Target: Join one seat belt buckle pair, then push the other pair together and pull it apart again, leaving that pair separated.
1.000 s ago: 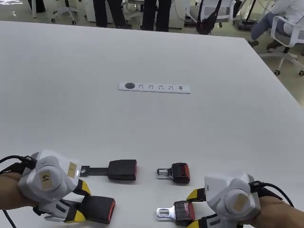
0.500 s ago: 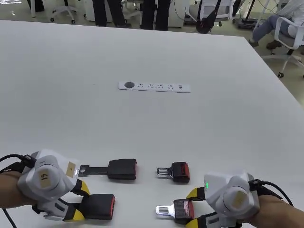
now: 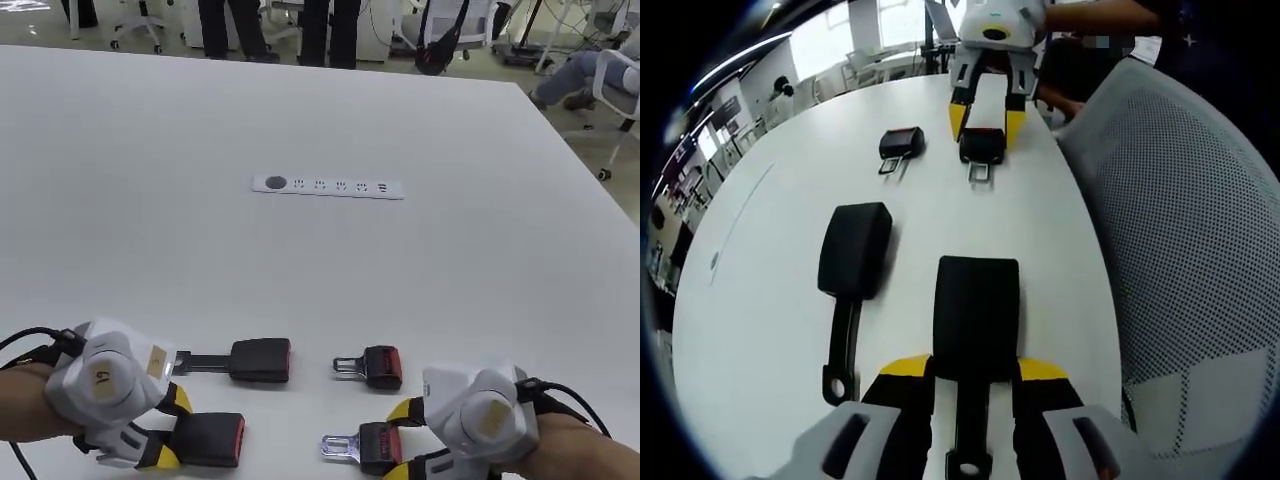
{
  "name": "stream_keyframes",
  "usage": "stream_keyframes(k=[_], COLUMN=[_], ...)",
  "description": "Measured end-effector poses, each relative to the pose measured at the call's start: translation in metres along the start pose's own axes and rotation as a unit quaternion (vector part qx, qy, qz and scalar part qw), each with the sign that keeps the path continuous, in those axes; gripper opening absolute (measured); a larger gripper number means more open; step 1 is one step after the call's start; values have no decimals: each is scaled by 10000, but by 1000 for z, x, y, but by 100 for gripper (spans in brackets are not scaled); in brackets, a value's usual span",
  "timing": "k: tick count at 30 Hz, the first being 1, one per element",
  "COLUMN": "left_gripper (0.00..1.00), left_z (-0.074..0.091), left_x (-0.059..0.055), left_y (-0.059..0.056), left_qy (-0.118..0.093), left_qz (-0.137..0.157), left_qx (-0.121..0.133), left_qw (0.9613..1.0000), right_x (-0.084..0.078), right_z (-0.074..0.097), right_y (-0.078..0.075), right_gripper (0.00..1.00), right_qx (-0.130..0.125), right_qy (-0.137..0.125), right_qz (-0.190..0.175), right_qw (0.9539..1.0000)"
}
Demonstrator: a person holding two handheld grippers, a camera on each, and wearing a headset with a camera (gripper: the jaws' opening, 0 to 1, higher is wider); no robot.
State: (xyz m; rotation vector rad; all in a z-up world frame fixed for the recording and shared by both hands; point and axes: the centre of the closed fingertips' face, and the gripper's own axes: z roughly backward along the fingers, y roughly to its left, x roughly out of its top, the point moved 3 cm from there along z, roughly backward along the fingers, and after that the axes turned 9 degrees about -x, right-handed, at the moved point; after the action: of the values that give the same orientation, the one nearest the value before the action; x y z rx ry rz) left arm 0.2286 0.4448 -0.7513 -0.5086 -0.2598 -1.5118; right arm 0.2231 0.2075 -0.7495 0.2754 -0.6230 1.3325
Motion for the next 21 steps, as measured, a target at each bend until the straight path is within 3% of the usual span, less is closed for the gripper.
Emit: stream_keyframes(k=[10,21], left_gripper=[31,31], left_z=[-2,-2], left_x=[-1,-2], left_y=[0,0], left_qy=[170,182], left_qz=[-49,-14], left_qx=[-20,-52], left_qw=[9998,9998], right_x=[5,17], right_z=[-6,-13], right_y=[1,5], right_gripper=[31,31], right_qx=[-3,20], right_qy=[-10,-46], right_qz=[11,9], right_qw=[10000,10000])
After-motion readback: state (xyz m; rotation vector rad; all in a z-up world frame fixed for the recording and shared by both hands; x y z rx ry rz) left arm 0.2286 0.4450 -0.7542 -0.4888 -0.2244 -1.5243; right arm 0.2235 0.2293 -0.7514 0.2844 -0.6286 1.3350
